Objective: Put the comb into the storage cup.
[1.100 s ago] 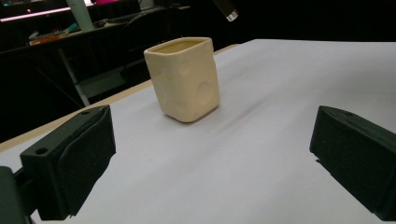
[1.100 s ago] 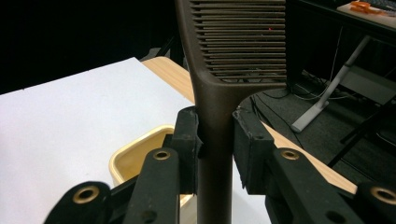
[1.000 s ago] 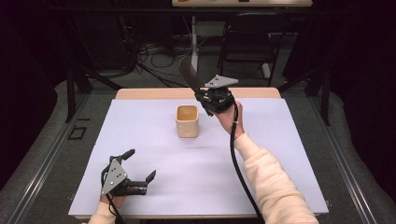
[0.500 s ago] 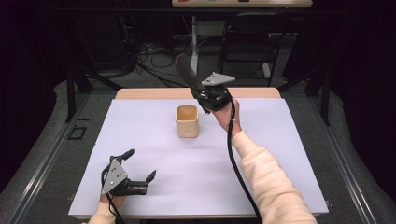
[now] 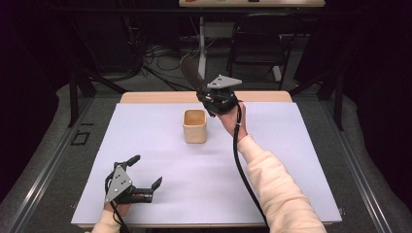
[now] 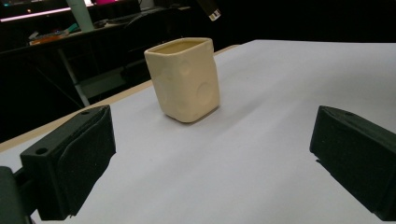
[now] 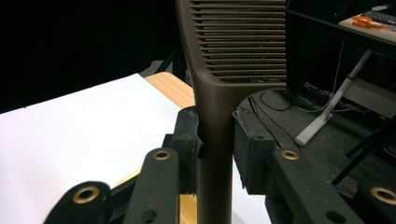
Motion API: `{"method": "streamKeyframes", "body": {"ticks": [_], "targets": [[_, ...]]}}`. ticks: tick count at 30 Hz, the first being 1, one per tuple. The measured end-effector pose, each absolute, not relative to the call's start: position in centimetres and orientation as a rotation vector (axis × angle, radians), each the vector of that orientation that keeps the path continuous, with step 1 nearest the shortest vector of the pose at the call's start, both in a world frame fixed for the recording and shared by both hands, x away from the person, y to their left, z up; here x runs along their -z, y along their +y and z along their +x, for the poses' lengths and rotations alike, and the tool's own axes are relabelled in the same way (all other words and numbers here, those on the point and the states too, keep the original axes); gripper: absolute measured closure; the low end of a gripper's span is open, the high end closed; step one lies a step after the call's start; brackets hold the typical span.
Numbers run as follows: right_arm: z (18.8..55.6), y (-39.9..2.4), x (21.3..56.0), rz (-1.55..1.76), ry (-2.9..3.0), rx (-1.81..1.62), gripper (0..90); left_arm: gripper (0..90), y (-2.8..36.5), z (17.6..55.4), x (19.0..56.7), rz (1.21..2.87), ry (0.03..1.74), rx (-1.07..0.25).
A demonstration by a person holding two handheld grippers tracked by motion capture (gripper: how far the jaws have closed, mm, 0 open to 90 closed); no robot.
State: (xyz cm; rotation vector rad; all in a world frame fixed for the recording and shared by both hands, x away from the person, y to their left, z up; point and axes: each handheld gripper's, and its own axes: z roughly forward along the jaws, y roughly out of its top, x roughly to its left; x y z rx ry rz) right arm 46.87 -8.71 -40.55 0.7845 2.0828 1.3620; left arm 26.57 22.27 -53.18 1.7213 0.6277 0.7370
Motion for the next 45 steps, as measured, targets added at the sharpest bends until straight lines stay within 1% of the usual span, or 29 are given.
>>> {"method": "streamKeyframes", "body": {"ticks": [20, 45], "targets": [[47.2, -7.9, 40.0, 0.758, 2.018, -1.408, 72.1, 0.0, 22.2, 26.6, 53.2, 1.724, 0.642, -0.734], [47.2, -6.4, 40.4, 0.729, 1.998, -1.434, 72.0, 0.0, 22.3, 26.6, 53.1, 1.72, 0.645, -0.738]]}}
